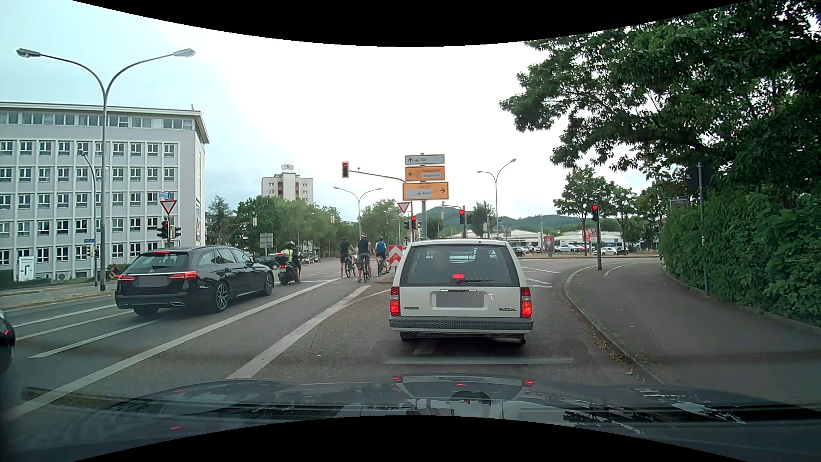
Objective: Follow the waypoints while adhering to traffic rules and regulations
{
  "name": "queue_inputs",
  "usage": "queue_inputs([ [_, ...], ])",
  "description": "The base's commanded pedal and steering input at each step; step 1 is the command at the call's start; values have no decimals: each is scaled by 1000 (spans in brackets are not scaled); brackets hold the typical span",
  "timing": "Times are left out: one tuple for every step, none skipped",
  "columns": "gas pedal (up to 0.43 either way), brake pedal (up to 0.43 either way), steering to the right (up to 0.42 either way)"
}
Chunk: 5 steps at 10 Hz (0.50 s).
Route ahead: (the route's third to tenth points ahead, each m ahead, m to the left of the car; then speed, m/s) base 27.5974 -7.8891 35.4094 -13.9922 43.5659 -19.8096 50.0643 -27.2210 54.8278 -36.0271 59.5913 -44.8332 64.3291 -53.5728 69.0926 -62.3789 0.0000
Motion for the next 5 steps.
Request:
queue_inputs([
  [0,226,62],
  [0,226,62],
  [0,226,63],
  [0,226,62],
  [0,226,62],
])
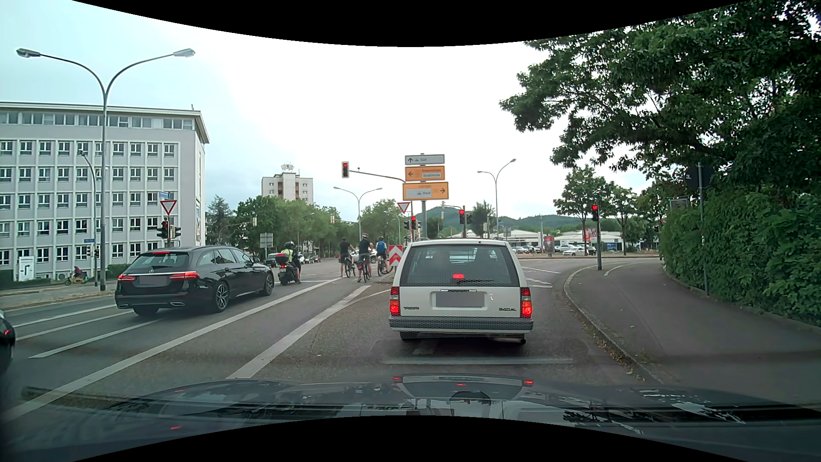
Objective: Follow the waypoints while adhering to traffic rules and regulations
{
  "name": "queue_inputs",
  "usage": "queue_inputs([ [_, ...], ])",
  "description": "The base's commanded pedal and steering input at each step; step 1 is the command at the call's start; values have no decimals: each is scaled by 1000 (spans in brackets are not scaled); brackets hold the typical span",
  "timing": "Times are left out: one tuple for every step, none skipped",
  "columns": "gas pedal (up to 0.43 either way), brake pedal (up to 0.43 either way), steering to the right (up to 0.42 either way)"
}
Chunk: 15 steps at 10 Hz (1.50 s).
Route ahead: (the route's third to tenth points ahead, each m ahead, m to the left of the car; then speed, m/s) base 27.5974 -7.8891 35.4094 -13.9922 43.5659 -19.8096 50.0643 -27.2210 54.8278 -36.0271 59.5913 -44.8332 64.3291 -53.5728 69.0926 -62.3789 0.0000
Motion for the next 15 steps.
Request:
queue_inputs([
  [0,226,62],
  [0,226,62],
  [0,226,62],
  [0,226,62],
  [0,226,62],
  [0,226,62],
  [0,226,62],
  [0,226,62],
  [0,226,62],
  [0,226,62],
  [0,226,62],
  [0,226,62],
  [0,226,62],
  [0,226,62],
  [0,226,62],
])
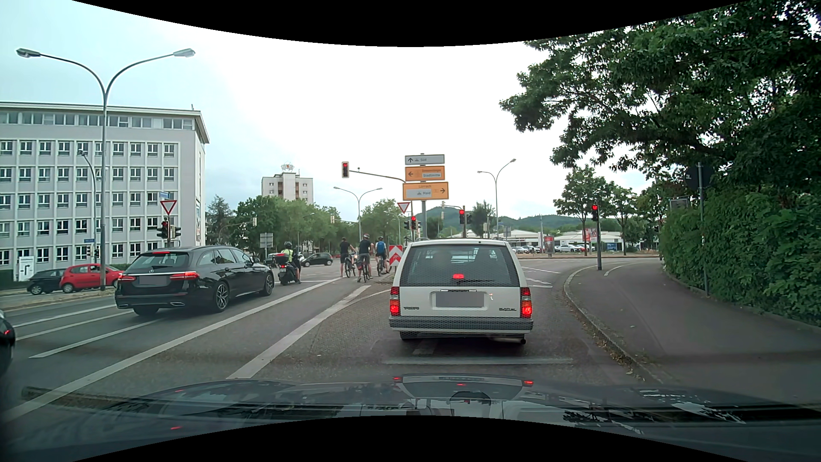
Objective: Follow the waypoints while adhering to traffic rules and regulations
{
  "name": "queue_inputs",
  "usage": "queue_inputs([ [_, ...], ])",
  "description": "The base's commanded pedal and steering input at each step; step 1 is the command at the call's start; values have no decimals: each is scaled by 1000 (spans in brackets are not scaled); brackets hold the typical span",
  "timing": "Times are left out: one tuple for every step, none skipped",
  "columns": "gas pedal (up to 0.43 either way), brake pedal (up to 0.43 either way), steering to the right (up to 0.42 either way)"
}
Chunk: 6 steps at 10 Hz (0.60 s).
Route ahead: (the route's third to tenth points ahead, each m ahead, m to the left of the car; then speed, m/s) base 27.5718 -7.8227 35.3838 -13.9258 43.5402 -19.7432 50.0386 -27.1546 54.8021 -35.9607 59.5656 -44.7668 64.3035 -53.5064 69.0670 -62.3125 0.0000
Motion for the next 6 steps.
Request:
queue_inputs([
  [0,226,62],
  [0,226,62],
  [0,226,62],
  [0,226,62],
  [0,226,62],
  [0,226,62],
])
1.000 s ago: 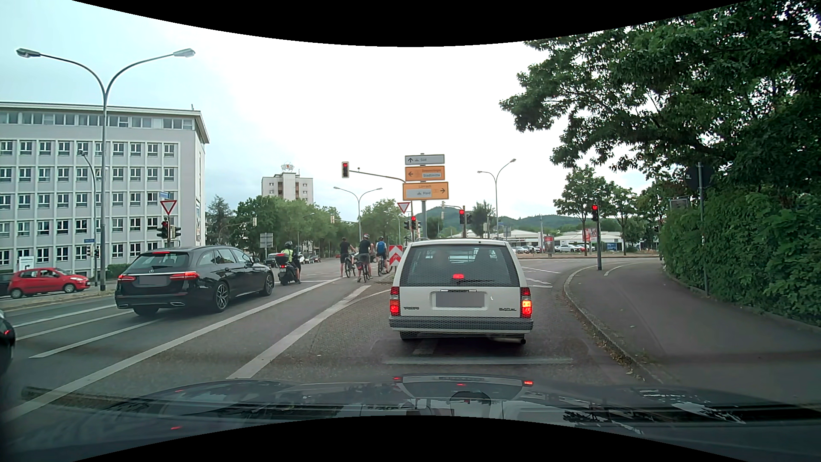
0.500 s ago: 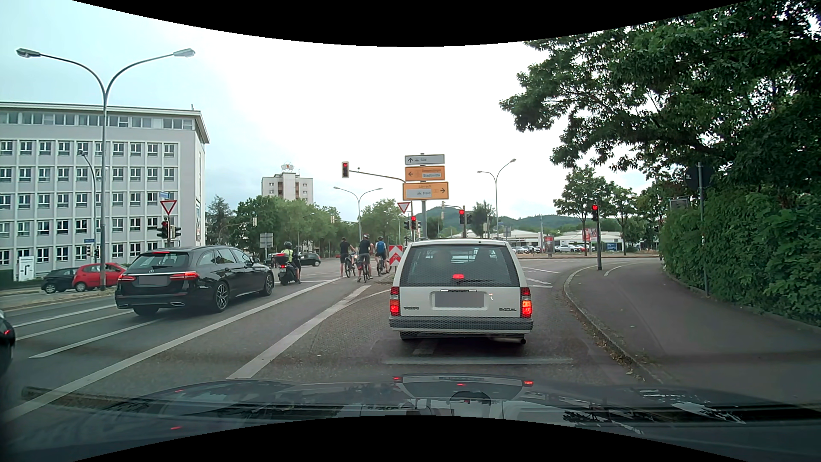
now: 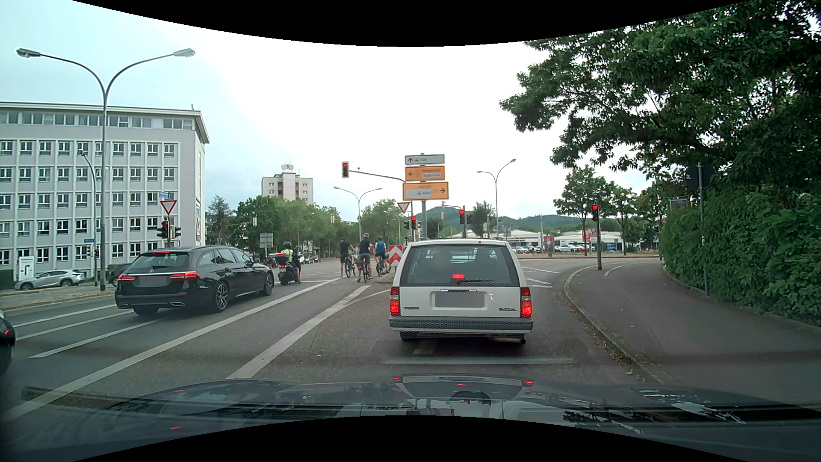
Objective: Follow the waypoints while adhering to traffic rules and regulations
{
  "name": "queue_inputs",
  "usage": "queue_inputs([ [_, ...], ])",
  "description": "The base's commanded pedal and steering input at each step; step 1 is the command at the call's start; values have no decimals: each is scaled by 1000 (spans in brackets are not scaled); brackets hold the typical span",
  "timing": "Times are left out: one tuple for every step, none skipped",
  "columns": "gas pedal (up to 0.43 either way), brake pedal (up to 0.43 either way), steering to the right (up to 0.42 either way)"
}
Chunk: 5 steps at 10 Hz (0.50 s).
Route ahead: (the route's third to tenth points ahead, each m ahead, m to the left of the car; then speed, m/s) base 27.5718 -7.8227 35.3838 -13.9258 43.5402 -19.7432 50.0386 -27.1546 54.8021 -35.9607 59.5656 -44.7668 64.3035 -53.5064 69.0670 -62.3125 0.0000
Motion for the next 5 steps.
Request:
queue_inputs([
  [0,226,62],
  [0,226,62],
  [0,226,62],
  [0,226,62],
  [0,226,62],
])
